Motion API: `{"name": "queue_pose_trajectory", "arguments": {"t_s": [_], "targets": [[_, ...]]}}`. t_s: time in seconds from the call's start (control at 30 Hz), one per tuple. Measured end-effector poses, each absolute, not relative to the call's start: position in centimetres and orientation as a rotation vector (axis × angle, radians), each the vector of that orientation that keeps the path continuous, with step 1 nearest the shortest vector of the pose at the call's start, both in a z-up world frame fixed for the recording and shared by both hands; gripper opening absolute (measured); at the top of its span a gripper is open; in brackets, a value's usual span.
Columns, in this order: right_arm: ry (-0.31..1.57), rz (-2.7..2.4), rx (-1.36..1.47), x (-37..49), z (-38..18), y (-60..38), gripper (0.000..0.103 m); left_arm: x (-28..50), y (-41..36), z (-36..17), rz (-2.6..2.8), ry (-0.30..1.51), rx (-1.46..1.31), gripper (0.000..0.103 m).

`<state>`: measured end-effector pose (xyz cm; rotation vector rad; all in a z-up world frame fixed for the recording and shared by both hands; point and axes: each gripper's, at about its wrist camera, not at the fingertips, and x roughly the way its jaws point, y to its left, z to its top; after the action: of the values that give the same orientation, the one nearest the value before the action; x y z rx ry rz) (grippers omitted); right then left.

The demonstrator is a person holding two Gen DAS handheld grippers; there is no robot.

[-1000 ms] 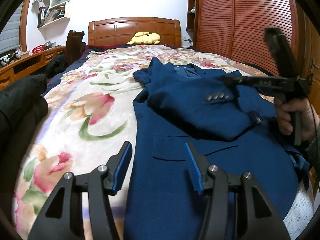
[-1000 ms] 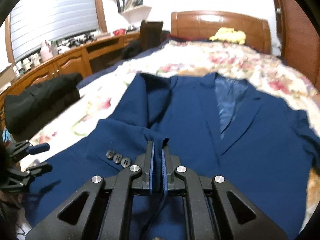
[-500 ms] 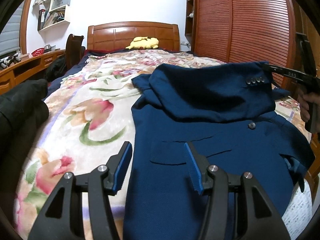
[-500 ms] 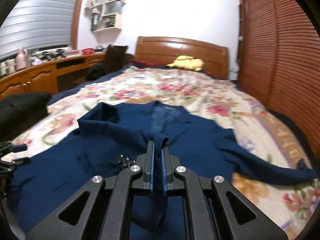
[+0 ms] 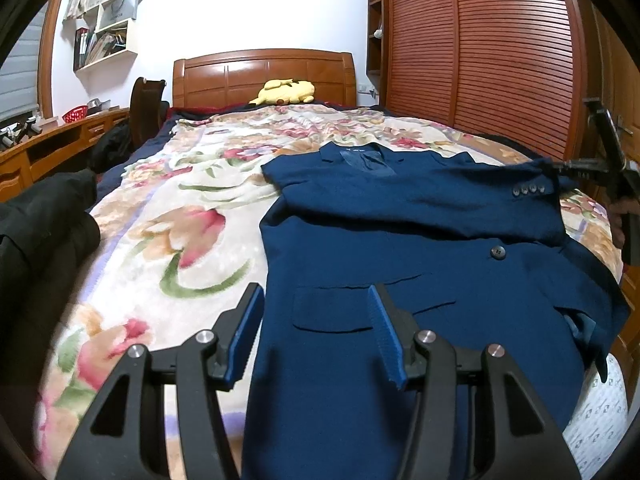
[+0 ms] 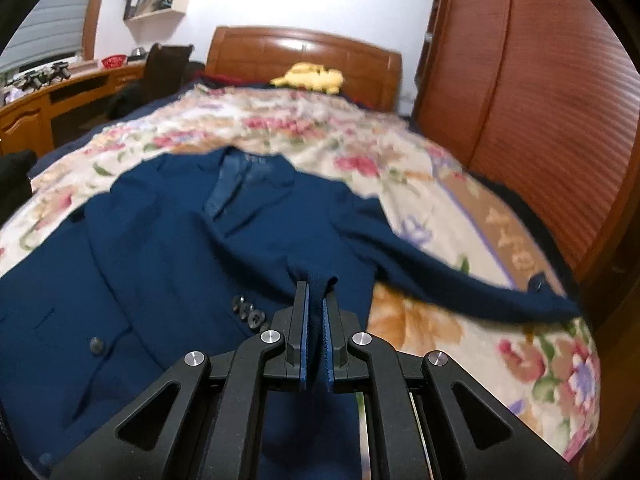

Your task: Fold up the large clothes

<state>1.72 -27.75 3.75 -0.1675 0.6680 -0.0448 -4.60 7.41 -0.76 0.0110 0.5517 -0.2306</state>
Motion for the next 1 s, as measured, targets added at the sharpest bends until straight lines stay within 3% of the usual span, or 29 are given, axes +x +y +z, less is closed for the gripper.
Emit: {"name": "queue_pose_trajectory", "arguments": {"t_s": [0.27, 0.37, 0.5, 1.0], "targets": [[0.665, 0.008, -0.097, 0.8, 3.3, -29.0, 0.006, -4.9, 6.2, 0.1, -0.246, 0.534, 0.036, 0.055], [0.641, -0.009, -0.118, 0.5, 3.8, -29.1, 0.017, -4.9, 5.1, 0.7, -0.256, 0.527, 0.053, 0.055], [0.615, 0.011, -0.120, 0.4, 4.1, -29.3, 0.047, -4.6, 3.4, 1.5, -0.276, 0.517, 0.077, 0.056], [0.720, 0.121, -0.173, 1.4, -0.7, -28.5, 0.048, -1.3, -3.7, 3.6, -0.385, 0.523, 0.067, 0.058]]}}
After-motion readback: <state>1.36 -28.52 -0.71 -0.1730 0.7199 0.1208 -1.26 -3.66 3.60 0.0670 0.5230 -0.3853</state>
